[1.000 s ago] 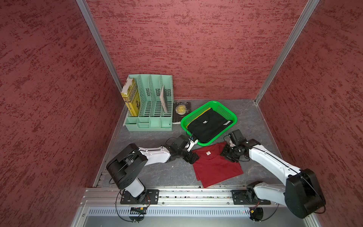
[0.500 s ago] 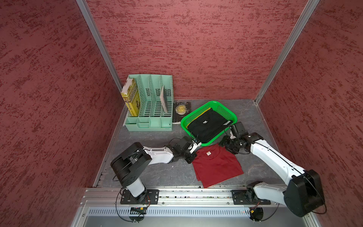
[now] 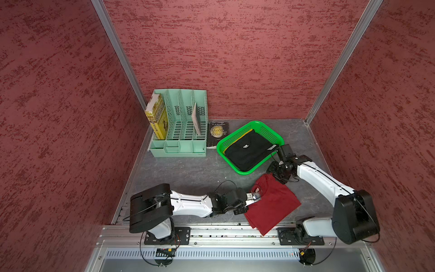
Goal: Put the folded t-shirts into the basket
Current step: Pick up the T-shirt from the center of the board.
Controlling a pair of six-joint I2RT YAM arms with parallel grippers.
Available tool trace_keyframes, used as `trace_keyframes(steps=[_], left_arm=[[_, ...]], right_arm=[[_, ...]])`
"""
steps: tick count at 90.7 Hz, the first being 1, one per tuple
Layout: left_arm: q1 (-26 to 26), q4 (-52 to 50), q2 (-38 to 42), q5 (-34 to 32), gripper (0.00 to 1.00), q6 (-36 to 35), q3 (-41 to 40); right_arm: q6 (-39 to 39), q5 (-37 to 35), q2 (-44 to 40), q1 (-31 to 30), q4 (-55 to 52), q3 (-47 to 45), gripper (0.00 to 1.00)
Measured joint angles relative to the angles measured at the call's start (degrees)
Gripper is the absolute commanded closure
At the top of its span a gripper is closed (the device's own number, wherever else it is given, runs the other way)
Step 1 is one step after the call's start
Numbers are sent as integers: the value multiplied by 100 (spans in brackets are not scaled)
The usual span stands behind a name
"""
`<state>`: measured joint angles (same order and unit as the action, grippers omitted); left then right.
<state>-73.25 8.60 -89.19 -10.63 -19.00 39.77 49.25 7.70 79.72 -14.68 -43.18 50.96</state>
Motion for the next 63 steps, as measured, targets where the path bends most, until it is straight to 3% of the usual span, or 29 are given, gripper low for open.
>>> trace_keyframes(steps=[26,63], left_arm=[[-378,256,0,-387,100,-498,87],[-525,498,0,-527,100,-844,87]], right_arm=[[-420,111,1021,0,249,236,30],[-566,129,1080,-168,275,450,32]])
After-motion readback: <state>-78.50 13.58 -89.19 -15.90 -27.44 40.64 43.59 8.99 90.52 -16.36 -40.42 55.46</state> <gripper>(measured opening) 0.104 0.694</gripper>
